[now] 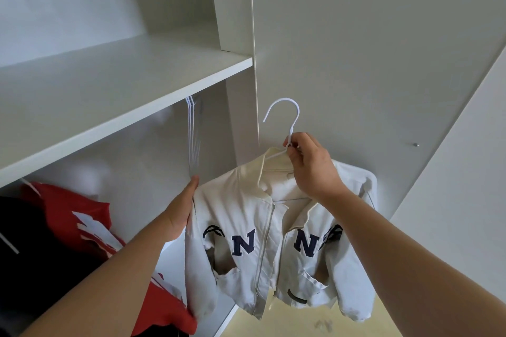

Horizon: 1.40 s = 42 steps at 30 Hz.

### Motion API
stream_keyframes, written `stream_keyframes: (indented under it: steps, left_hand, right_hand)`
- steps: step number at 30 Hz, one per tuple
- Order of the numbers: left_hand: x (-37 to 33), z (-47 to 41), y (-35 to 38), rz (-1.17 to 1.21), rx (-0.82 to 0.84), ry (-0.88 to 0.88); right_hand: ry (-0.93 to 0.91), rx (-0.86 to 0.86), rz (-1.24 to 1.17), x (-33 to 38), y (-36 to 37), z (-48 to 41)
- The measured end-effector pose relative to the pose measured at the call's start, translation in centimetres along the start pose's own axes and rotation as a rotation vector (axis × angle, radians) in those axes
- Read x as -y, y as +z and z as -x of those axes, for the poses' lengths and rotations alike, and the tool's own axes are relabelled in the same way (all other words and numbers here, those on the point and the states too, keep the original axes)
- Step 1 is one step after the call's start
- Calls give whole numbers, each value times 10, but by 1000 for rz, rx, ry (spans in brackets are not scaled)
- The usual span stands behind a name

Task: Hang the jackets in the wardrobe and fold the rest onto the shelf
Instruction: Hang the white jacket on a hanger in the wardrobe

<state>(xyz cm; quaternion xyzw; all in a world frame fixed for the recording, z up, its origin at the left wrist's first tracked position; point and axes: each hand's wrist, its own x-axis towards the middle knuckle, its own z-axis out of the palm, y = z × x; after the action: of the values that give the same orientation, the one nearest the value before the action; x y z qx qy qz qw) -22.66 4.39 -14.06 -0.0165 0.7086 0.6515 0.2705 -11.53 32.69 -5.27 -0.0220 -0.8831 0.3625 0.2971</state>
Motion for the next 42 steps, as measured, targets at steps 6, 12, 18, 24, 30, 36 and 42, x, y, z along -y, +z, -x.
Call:
stream_keyframes:
  steps: [6,12,18,24,30,36,42]
  left_hand:
    - [-12,3,10,34,46,-17]
    - [-44,11,4,36,149,154]
    - [-66,17,5,-125,-40,443]
    - [-66,20,25,-150,-401,769]
    - [-34,36,44,-399,-575,1020]
    - [-42,42,44,-581,-686,1039]
    - [-77,31,37,-1118,-317,1076]
  right_hand:
    - [67,50,-26,7,-10,0]
    - [94,-7,35,11,-17,-7]
    - [126,-24,58,7,-13,-12]
    - [141,-97,55,5,-3,-13]
    - [170,-217,-102,8,-3,-23]
    - [103,-164,-118,15,5,-23]
    - [-21,-84,-71,24,16,-20]
